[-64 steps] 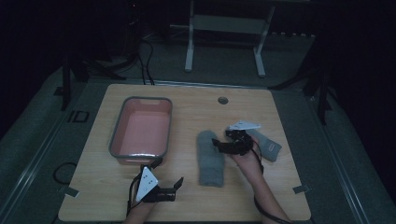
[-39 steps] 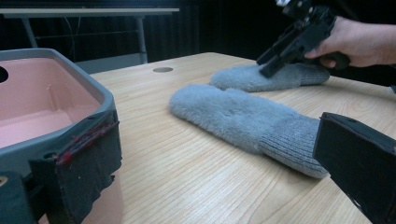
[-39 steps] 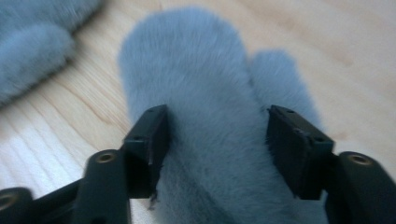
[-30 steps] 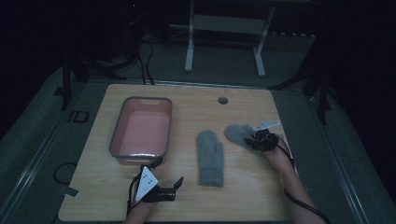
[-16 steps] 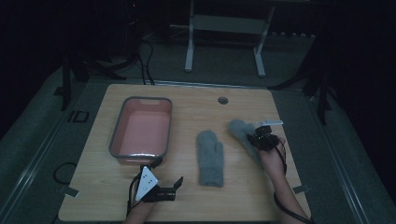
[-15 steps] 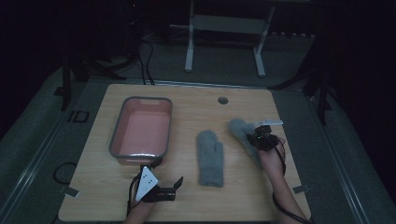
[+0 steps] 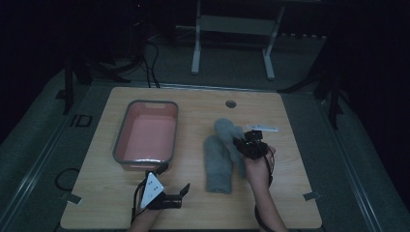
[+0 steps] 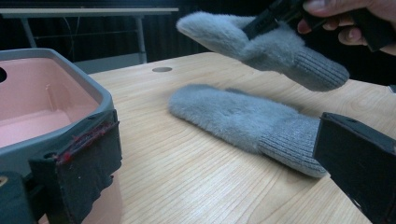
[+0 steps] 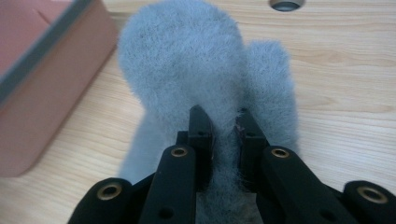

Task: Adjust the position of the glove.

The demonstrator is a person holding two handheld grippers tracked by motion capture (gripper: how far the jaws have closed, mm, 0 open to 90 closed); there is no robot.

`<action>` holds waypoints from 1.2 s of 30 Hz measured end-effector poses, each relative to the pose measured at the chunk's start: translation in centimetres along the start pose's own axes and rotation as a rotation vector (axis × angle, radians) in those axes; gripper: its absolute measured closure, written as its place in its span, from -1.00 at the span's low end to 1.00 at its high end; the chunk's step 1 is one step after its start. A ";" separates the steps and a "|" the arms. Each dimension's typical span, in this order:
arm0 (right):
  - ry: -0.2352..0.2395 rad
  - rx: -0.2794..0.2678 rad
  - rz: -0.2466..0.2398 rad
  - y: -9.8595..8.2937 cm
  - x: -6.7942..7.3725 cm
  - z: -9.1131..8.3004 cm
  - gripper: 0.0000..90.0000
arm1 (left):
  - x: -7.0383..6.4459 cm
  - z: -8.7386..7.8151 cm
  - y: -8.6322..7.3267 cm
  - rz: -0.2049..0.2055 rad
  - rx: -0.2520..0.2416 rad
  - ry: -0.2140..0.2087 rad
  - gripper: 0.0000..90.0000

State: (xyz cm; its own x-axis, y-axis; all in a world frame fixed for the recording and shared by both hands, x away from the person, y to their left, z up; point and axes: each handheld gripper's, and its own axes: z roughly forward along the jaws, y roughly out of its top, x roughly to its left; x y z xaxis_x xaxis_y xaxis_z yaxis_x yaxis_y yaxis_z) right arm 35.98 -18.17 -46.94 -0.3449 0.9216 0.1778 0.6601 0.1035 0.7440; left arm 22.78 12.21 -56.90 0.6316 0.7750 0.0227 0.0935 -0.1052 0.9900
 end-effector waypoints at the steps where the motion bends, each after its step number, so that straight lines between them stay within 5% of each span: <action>1: -0.001 -0.002 0.005 0.0 0.2 -0.1 0.79 | 0.0 0.0 0.0 -0.001 -0.001 0.000 -0.97; 9: 0.038 -0.002 0.130 -0.8 1.2 0.5 0.79 | 0.0 0.1 0.0 -0.003 0.001 0.002 -0.97; 17: 0.005 0.051 0.096 -2.3 3.7 2.3 0.79 | 0.0 0.0 0.0 0.001 0.001 0.002 -0.97; 23: -0.023 0.072 0.112 -3.9 3.0 3.9 0.74 | 0.0 0.0 0.0 0.001 0.002 0.000 -0.97; 26: -0.007 0.067 0.093 -4.0 3.1 4.0 0.53 | 0.0 0.1 0.0 0.002 0.004 0.000 -0.97; 30: 0.016 0.060 0.041 -3.5 3.2 3.4 0.19 | 0.0 0.1 0.0 0.002 0.003 -0.001 -0.97; 36: 0.072 0.010 -0.033 -1.8 2.9 0.7 0.05 | 0.0 0.1 0.0 0.003 0.004 -0.005 -0.97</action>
State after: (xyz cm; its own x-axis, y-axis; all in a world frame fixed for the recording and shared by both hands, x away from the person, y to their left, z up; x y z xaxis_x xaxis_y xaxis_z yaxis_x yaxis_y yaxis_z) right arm 34.28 -15.46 -48.22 -0.4136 0.8882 0.1999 0.6540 0.1371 0.7440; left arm 22.81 12.15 -56.89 0.6355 0.7717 0.0250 0.0947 -0.1101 0.9894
